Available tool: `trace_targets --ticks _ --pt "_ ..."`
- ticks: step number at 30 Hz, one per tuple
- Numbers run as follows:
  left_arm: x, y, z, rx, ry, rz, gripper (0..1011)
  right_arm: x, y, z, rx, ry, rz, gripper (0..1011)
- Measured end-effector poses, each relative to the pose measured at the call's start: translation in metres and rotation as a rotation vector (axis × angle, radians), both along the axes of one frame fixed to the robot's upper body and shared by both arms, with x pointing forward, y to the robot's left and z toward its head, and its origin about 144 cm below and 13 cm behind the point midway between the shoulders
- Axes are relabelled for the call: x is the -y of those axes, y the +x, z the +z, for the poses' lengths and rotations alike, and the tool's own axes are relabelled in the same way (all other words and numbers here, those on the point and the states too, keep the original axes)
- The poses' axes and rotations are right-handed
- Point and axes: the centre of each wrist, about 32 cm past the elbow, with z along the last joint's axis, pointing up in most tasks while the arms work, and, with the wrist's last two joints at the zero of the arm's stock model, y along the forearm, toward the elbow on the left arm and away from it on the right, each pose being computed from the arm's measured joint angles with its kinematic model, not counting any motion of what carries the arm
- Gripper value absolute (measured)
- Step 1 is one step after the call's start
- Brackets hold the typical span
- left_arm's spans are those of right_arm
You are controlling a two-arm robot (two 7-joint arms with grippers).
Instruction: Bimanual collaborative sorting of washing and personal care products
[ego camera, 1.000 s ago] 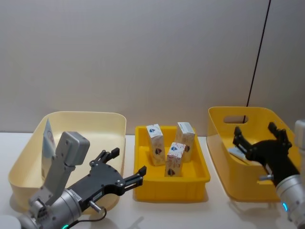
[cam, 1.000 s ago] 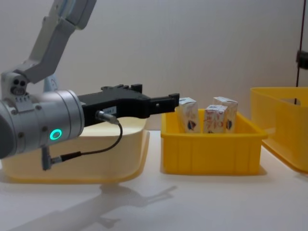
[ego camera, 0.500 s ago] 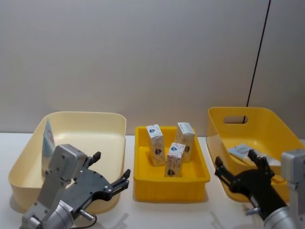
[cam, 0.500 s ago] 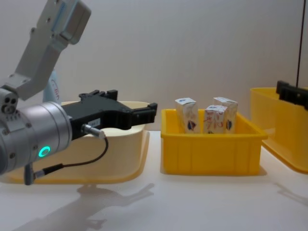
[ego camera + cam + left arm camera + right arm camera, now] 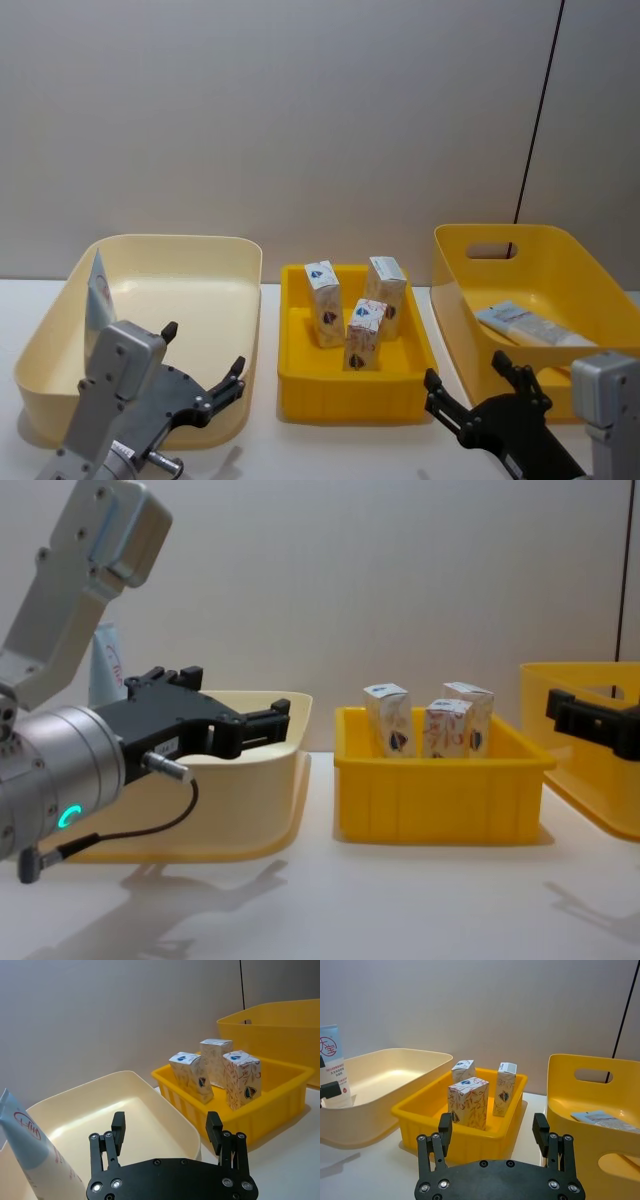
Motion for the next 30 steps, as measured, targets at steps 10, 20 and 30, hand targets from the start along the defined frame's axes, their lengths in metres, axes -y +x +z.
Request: trace_targets --ticks 10,20,30 --pt "0.000 -0.001 0.000 0.002 0.002 0.006 1003 0.000 -0.001 0.000 -0.001 0.001 0.002 1001" --pt "0.000 -0.001 0.000 0.002 0.001 0.005 1003 -0.003 0.004 0.001 0.004 0.003 0.017 1001" --pt "0.000 -0.001 0.000 0.002 0.002 0.005 1003 -0.011 0.023 0.007 0.008 0.001 0.034 1001"
